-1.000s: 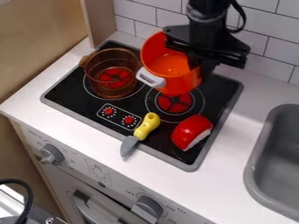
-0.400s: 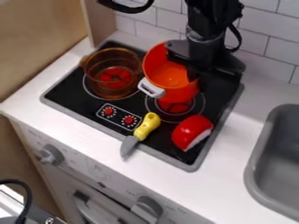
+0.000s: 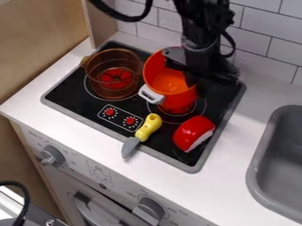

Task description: Moved the orange pot on the right burner

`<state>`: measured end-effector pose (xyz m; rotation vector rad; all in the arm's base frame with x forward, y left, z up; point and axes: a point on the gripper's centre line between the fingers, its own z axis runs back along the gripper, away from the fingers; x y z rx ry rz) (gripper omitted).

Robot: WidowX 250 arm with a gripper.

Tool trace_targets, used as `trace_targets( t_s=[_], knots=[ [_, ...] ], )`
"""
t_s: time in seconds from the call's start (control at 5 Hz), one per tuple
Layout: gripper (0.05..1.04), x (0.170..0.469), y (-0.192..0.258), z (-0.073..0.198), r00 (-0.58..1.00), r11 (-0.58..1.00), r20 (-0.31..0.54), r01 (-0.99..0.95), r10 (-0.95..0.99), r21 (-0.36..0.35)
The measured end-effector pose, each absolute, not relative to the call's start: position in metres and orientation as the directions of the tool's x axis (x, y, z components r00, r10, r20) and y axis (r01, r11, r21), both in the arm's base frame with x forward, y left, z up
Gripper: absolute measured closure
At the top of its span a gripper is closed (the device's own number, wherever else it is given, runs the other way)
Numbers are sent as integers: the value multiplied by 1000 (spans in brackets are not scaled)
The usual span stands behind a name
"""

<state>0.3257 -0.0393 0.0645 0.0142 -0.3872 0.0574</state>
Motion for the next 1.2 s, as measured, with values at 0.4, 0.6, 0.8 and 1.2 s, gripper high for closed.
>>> trace_targets(
  t_s=[0.4,0.6,0.8,1.2],
  knots=[
    [866,324,-36,60,924,998,377,-52,58,-25],
    [619,322,-34,58,929,998,365,-51,61,-36],
    [318,318,-31,62,935,997,349,-48,63,-53],
    [86,301,-20,90,946,994,316,-35,66,-104]
  ],
)
